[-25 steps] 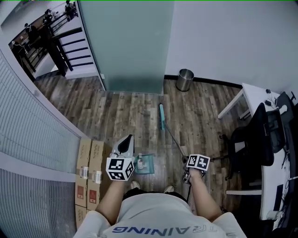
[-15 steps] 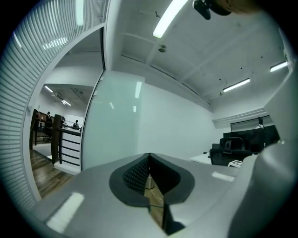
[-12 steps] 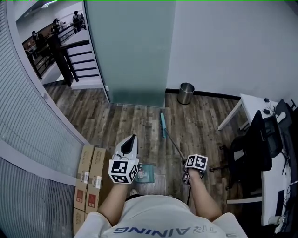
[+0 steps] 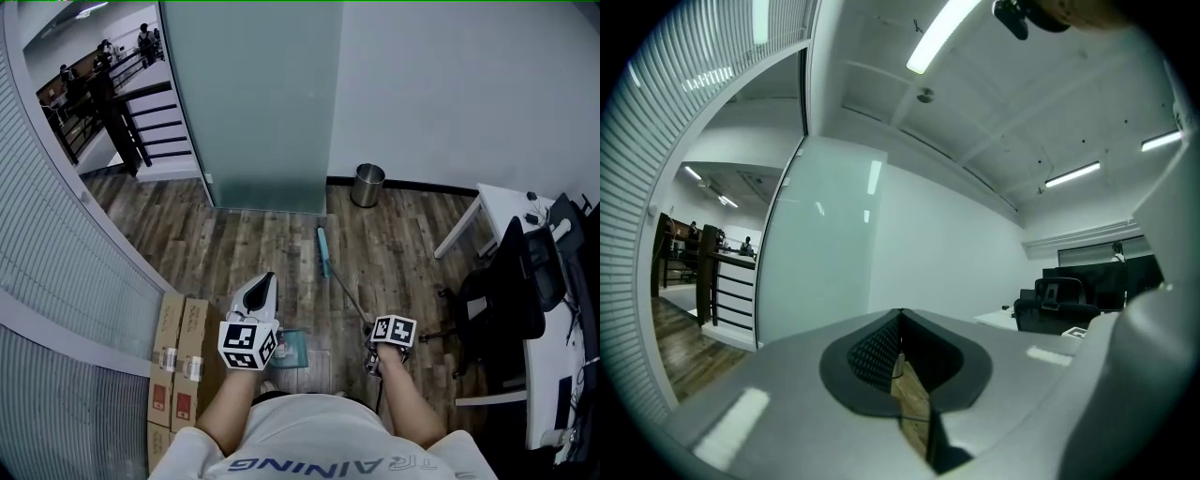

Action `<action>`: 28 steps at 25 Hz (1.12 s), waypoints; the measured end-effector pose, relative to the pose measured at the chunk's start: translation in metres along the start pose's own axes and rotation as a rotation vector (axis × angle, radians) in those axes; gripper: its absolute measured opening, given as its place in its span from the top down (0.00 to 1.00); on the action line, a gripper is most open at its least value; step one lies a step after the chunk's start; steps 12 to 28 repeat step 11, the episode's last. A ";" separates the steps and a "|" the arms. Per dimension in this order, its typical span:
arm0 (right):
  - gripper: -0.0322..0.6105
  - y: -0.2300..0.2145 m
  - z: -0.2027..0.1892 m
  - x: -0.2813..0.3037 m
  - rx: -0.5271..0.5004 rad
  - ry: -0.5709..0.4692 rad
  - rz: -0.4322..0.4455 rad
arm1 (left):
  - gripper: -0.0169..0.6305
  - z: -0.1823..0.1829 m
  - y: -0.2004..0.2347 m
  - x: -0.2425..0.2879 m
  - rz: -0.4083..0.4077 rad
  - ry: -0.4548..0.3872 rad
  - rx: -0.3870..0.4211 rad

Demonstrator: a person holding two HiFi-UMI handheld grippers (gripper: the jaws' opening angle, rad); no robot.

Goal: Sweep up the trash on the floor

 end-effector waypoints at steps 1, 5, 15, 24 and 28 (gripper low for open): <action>0.78 -0.001 -0.001 0.000 0.002 -0.001 0.000 | 0.97 -0.002 0.000 0.001 -0.001 0.004 -0.001; 0.78 -0.002 -0.001 0.001 0.008 -0.006 0.009 | 0.97 -0.004 0.002 0.007 -0.002 0.013 0.003; 0.79 -0.002 0.001 0.006 0.014 0.000 0.014 | 0.97 -0.004 0.004 0.016 -0.010 0.023 -0.001; 0.79 -0.002 0.001 0.006 0.014 0.000 0.014 | 0.97 -0.004 0.004 0.016 -0.010 0.023 -0.001; 0.79 -0.002 0.001 0.006 0.014 0.000 0.014 | 0.97 -0.004 0.004 0.016 -0.010 0.023 -0.001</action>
Point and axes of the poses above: the fingertips, and each gripper's own axes: x forward along the fingers, y to its left, z out of its top, the point moved 3 cm from there along -x, backward along the fingers, and after that the axes turned 7 degrees about -x, right-handed, at the moved point
